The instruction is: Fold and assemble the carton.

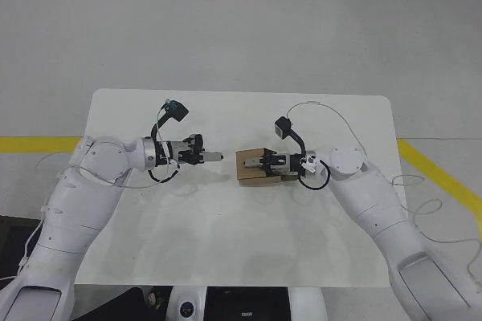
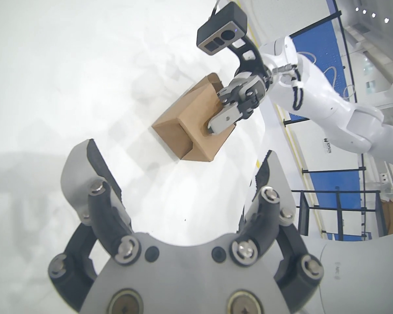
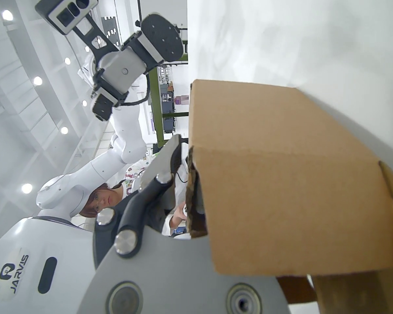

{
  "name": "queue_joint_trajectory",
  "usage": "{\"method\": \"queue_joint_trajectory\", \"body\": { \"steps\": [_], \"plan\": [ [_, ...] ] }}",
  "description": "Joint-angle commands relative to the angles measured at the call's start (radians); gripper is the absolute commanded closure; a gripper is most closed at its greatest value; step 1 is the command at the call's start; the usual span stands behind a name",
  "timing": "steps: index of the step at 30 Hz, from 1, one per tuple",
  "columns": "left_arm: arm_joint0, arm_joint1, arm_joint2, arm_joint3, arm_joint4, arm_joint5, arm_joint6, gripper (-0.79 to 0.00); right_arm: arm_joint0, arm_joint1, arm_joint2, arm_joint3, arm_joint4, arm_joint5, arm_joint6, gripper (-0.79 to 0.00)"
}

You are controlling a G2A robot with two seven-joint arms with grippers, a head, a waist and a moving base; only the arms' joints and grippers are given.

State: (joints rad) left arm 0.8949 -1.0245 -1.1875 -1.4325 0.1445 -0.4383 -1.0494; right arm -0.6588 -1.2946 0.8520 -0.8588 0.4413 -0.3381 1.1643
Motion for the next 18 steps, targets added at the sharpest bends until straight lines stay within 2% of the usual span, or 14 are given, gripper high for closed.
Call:
{"method": "queue_joint_trajectory", "body": {
  "steps": [1,11,18],
  "plan": [
    [0.012,0.004,-0.004,-0.01,0.031,-0.002,-0.001,-0.785,0.001,0.001,0.003,0.008,0.009,0.018,0.028,-0.785],
    [0.037,0.016,0.026,-0.045,0.304,-0.068,0.065,-0.785,0.002,0.014,0.03,-0.012,0.004,0.055,0.107,-0.785],
    [0.039,0.013,0.064,-0.062,0.369,-0.062,0.104,-0.785,0.009,0.022,0.052,-0.013,0.009,0.028,0.168,-0.785]
  ]
}}
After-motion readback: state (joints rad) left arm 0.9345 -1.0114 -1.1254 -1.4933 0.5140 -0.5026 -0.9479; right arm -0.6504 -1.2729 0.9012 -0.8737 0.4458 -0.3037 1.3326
